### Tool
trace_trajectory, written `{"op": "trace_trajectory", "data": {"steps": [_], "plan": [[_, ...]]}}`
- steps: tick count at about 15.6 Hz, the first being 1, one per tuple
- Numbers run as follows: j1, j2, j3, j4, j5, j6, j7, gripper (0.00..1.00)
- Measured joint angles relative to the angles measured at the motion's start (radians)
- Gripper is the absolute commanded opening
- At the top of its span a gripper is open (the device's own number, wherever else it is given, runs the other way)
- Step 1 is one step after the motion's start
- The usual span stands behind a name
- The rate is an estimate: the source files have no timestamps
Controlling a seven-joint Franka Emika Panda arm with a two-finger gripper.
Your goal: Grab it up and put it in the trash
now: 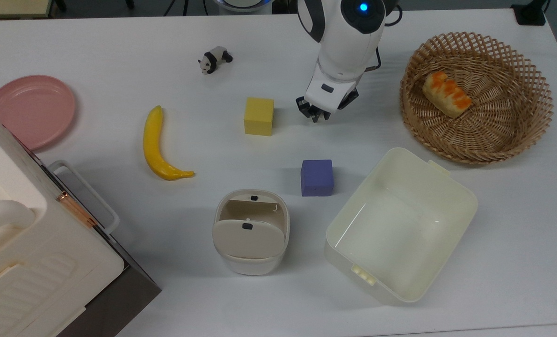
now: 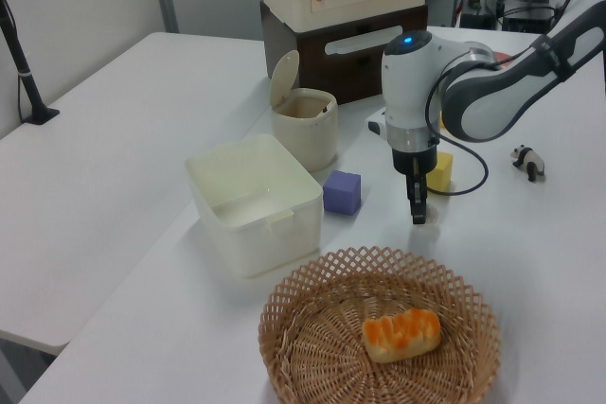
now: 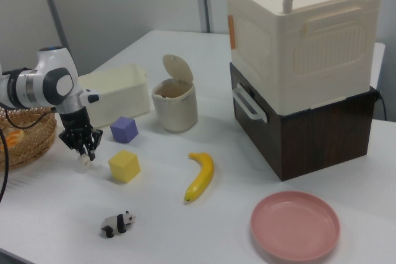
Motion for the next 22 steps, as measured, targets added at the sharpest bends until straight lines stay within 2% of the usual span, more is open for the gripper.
{"op": "trace_trajectory", "data": {"steps": [10, 12, 16, 18, 22], "plan": [[-0.003, -0.175, -0.012, 0.046, 0.000, -0.151, -0.002, 0.25], [-0.004, -0.210, -0.014, 0.080, 0.000, -0.232, -0.002, 0.25], [-0.019, -0.256, -0.015, 0.210, 0.000, -0.426, -0.005, 0.25], [-0.022, -0.272, -0.015, 0.245, 0.000, -0.459, -0.005, 0.25], [-0.022, -0.281, -0.014, 0.253, -0.001, -0.464, -0.005, 0.26]]}}
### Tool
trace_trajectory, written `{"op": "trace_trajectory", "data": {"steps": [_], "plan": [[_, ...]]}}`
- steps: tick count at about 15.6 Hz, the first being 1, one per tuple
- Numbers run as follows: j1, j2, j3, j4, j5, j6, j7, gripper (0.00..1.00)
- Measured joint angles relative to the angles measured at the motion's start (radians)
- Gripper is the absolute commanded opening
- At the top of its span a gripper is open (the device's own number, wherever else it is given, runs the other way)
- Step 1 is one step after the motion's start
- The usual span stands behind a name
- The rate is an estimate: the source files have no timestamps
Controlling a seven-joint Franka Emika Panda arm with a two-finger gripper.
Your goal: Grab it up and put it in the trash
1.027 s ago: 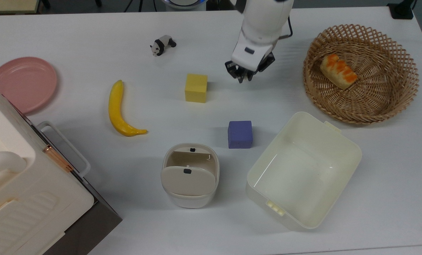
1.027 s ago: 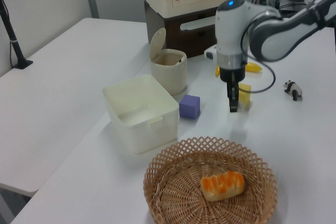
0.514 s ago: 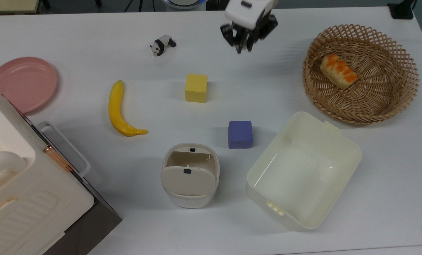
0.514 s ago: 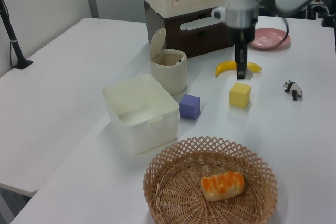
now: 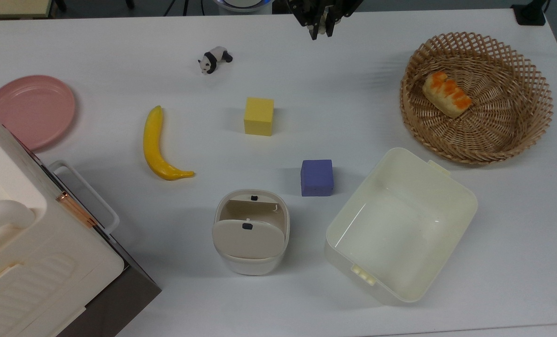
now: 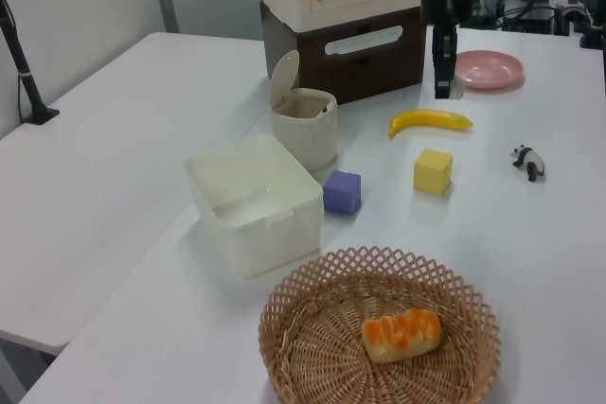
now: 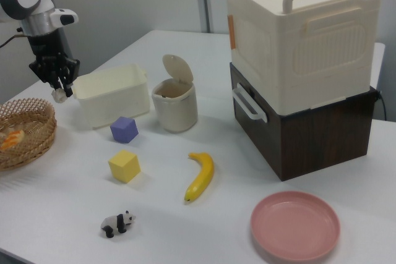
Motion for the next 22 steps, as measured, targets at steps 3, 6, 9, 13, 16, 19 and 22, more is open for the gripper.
{"op": "trace_trajectory", "data": {"steps": [3, 6, 9, 13, 16, 19, 22], "plan": [[-0.036, 0.003, 0.029, 0.000, -0.001, 0.000, 0.000, 0.26], [-0.178, 0.004, 0.147, 0.000, -0.012, 0.000, 0.000, 0.26], [-0.301, 0.006, 0.222, 0.000, -0.030, 0.000, -0.002, 0.26], [-0.392, 0.006, 0.240, 0.001, -0.038, 0.001, -0.011, 0.26], [-0.403, 0.006, 0.236, 0.001, -0.045, 0.001, -0.014, 0.26], [-0.414, 0.007, 0.220, 0.001, -0.046, 0.001, -0.020, 0.26], [-0.423, 0.011, 0.206, 0.001, -0.046, 0.001, -0.034, 0.26]]}}
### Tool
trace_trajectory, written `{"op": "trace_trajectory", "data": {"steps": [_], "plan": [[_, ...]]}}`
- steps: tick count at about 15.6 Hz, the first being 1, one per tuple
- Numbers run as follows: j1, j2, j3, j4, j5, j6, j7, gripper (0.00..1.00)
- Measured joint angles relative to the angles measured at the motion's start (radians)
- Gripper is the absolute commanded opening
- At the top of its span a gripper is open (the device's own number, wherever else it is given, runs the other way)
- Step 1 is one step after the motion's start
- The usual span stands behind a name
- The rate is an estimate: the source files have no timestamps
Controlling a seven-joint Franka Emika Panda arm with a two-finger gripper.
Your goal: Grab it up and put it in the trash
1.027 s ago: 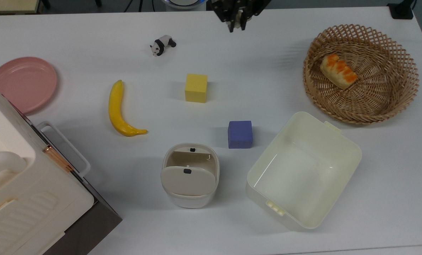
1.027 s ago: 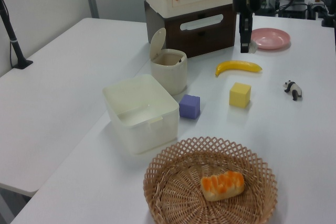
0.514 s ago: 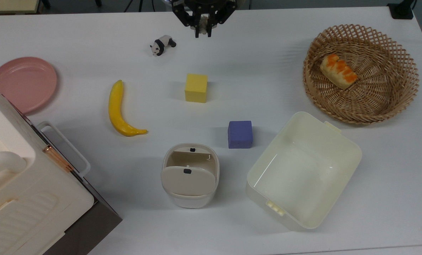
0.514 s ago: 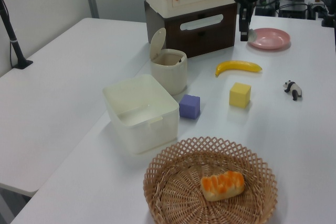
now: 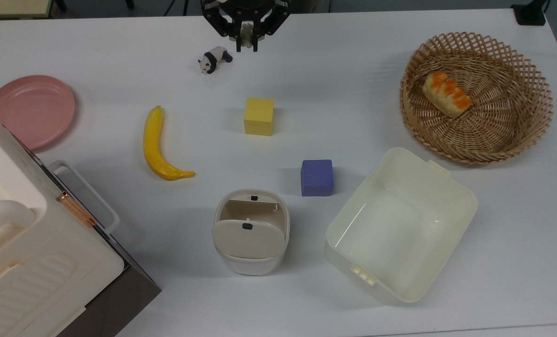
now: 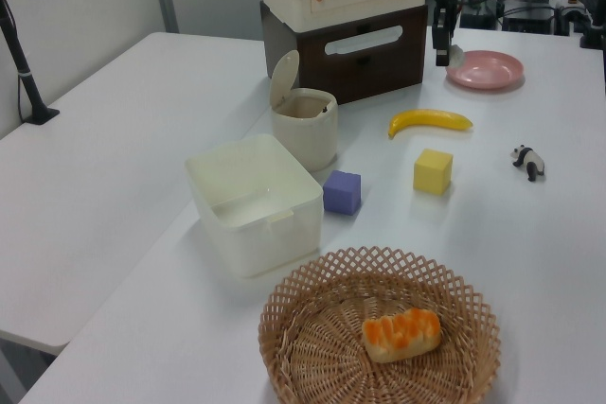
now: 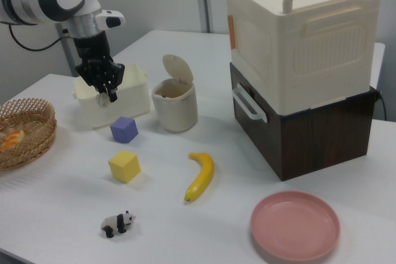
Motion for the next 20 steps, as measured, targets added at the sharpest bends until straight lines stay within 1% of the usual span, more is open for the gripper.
{"op": "trace_trajectory", "data": {"steps": [5, 7, 9, 14, 17, 20], "plan": [[0.001, 0.028, -0.001, 0.002, 0.000, 0.064, -0.003, 0.28], [0.002, 0.058, -0.001, 0.025, 0.000, 0.087, -0.003, 0.28], [0.002, 0.104, -0.001, 0.078, 0.000, 0.093, -0.001, 0.28], [0.002, 0.263, -0.001, 0.271, -0.001, 0.094, 0.003, 0.29], [0.002, 0.333, -0.001, 0.350, -0.001, 0.094, 0.025, 0.29], [0.002, 0.392, -0.001, 0.409, -0.001, 0.100, 0.059, 0.29]]}}
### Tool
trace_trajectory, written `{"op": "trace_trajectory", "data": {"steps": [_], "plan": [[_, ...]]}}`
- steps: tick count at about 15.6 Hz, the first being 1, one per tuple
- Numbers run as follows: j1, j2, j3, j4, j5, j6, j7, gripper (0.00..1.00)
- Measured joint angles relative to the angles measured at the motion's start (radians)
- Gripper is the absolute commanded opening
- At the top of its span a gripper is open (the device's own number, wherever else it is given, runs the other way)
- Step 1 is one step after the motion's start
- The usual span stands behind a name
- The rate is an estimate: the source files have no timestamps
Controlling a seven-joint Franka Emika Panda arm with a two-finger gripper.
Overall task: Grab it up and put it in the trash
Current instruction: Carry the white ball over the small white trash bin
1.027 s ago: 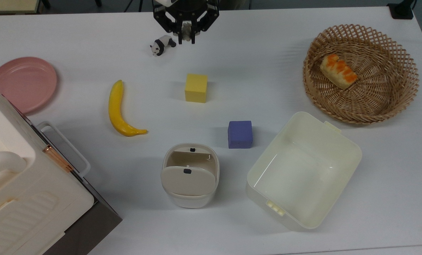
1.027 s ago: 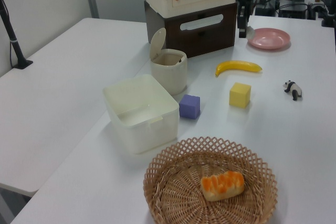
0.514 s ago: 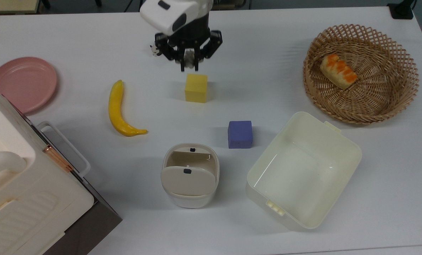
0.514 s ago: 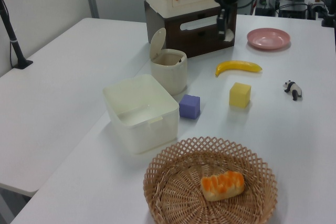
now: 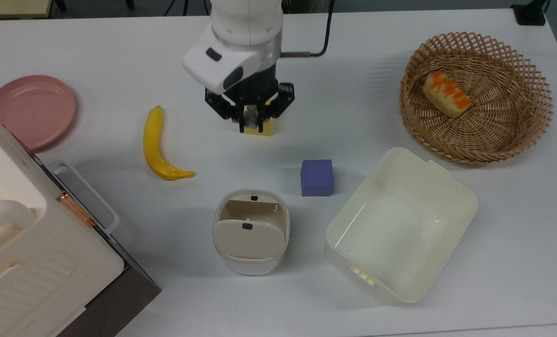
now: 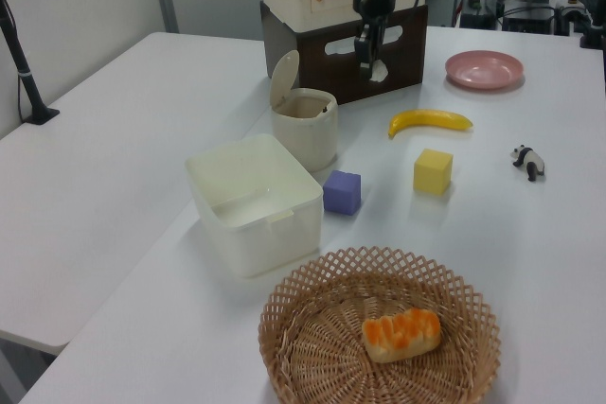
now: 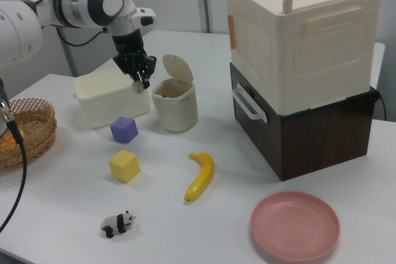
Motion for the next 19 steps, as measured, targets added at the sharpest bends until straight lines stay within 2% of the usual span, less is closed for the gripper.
{"op": "trace_trajectory", "data": {"steps": [6, 7, 10, 12, 17, 19], "plan": [[0.002, 0.116, -0.002, 0.042, -0.032, 0.197, 0.072, 0.30], [0.011, 0.128, -0.011, 0.043, -0.033, 0.228, 0.079, 0.30], [0.079, 0.149, -0.099, 0.046, -0.033, 0.327, 0.118, 0.31], [0.110, 0.168, -0.137, 0.047, -0.033, 0.395, 0.152, 0.31], [0.123, 0.219, -0.151, 0.048, -0.033, 0.496, 0.160, 0.32], [0.140, 0.233, -0.167, 0.048, -0.033, 0.526, 0.172, 0.39]]}}
